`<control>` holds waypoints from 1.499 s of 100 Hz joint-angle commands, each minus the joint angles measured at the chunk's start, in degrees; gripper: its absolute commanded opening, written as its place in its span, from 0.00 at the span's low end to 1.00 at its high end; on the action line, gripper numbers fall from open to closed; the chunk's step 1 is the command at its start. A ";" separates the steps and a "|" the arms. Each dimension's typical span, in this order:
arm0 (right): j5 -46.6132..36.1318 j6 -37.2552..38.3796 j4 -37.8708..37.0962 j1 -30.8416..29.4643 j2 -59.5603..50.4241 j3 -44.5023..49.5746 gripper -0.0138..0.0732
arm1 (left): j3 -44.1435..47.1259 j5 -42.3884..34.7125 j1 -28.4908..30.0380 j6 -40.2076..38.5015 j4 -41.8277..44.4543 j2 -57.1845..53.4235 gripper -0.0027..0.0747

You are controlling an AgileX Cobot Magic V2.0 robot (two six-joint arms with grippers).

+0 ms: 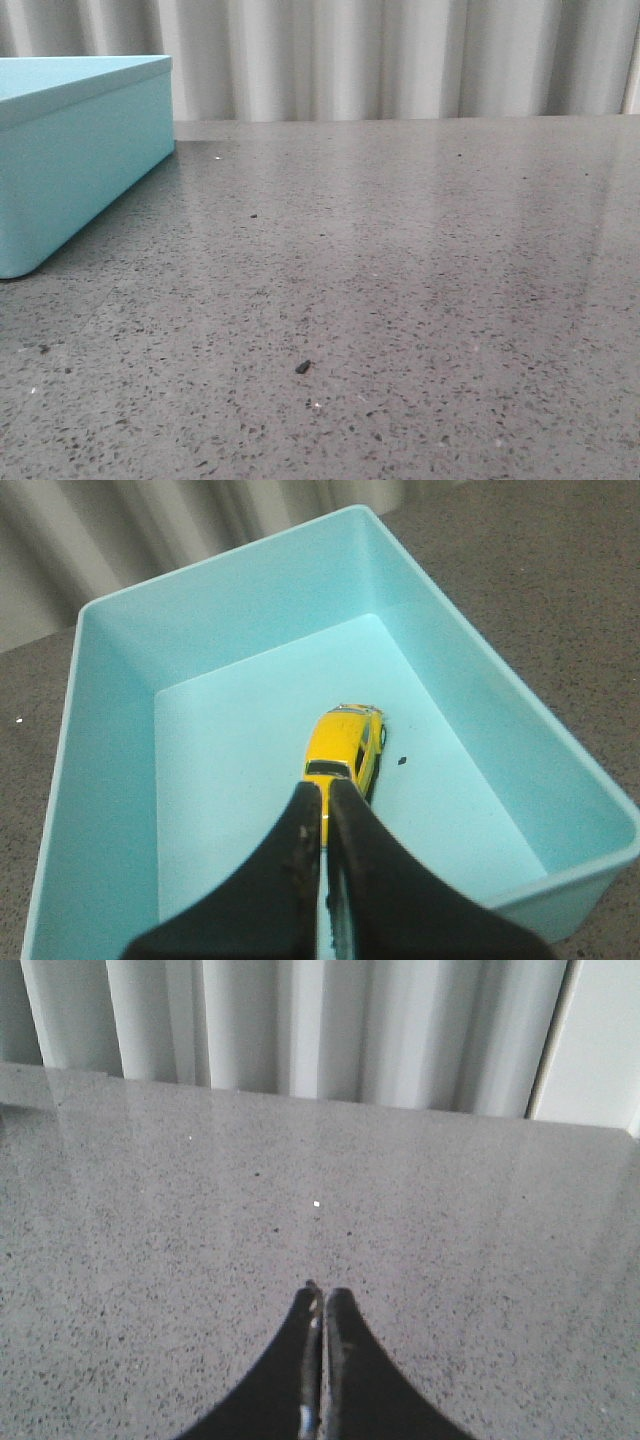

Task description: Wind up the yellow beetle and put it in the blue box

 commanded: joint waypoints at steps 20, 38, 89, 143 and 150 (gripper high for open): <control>-12.45 0.31 -0.85 -0.10 0.28 2.30 0.09 | 14.15 -13.37 0.15 -0.26 -1.24 -16.73 0.01; -14.89 0.31 -0.85 -0.10 0.28 4.68 0.09 | 19.47 -14.09 0.15 -0.55 -2.65 -27.44 0.01; -13.58 0.31 -0.85 -0.10 0.28 5.85 0.09 | 20.75 -14.74 0.15 -0.55 -1.52 -37.85 0.01; -13.58 0.31 -0.85 -0.10 0.28 5.85 0.09 | 20.75 -14.74 0.15 -0.55 -1.52 -37.85 0.01; -13.58 0.31 -0.85 -0.10 0.28 5.85 0.09 | 20.75 -14.74 0.15 -0.55 -1.52 -37.85 0.01</control>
